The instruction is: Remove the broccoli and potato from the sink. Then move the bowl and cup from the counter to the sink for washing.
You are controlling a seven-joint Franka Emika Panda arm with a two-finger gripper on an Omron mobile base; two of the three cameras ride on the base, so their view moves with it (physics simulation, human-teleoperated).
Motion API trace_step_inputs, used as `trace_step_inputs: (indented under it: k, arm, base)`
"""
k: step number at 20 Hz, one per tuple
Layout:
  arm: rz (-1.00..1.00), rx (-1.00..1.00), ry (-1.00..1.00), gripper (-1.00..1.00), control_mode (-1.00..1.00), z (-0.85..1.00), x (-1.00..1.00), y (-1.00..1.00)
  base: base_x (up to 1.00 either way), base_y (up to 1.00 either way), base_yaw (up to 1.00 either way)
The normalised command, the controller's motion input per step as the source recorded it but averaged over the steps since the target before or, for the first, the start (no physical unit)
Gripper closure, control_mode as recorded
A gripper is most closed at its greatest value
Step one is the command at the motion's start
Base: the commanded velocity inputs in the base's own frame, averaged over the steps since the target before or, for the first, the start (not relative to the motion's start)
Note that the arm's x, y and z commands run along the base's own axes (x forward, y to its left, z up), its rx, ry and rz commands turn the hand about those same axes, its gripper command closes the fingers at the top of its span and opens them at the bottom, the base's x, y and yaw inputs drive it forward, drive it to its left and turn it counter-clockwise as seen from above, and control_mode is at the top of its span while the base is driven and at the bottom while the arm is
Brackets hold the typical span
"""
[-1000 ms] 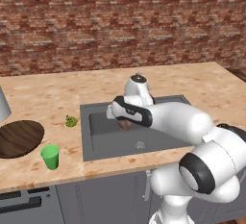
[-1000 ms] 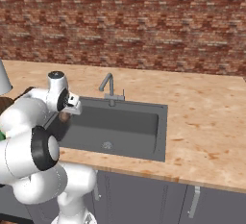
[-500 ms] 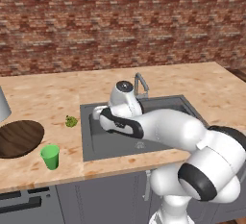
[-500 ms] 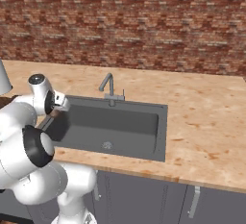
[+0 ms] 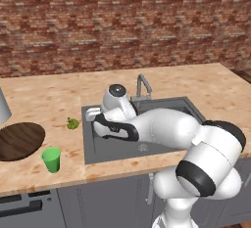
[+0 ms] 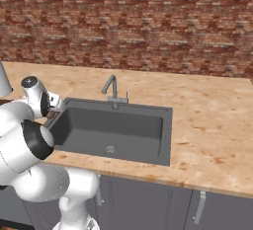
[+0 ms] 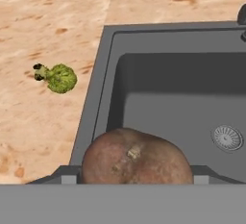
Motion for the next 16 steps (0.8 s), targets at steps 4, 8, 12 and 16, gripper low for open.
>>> trace_step_inputs:
  k: [4, 8, 12, 16]
  arm:
    - [0.04, 0.02, 0.0, 1.0, -1.0, 0.08, 0.1, 0.31]
    - [0.04, 0.02, 0.0, 1.0, -1.0, 0.03, 0.05, 0.34]
    - [0.03, 0.0, 0.0, 1.0, -1.0, 0.01, 0.03, 0.24]
    - [0.01, 0.01, 0.0, 1.0, -1.0, 0.0, 0.0, 0.24]
  base:
    - [0.0, 0.0, 0.0]
    - [0.0, 0.0, 0.0]
    - [0.0, 0.0, 0.0]
    - [0.0, 0.0, 0.0]
